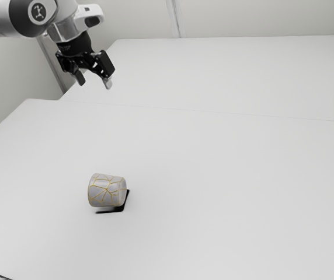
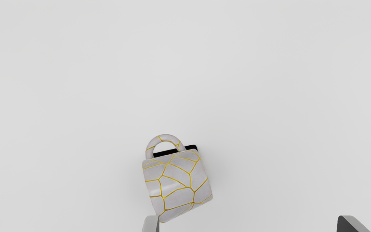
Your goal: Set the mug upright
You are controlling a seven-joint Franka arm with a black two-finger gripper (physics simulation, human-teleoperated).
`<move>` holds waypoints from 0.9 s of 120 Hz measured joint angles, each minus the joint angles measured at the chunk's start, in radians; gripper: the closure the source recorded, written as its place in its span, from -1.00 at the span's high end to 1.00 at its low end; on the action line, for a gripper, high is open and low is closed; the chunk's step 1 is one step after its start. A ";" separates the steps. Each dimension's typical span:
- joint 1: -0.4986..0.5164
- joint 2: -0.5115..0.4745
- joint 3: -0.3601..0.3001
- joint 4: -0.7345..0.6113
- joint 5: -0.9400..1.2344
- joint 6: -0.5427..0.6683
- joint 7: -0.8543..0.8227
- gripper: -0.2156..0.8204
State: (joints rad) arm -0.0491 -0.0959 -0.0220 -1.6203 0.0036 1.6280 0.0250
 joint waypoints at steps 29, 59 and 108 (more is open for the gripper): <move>-0.004 -0.010 -0.002 0.003 0.001 -0.019 -0.001 0.58; -0.005 -0.070 0.012 -0.046 -0.010 -0.044 -0.005 0.58; -0.002 -0.118 0.202 -0.285 -0.139 0.041 0.040 0.58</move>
State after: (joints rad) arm -0.0507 -0.2134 0.1799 -1.9058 -0.1354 1.6693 0.0648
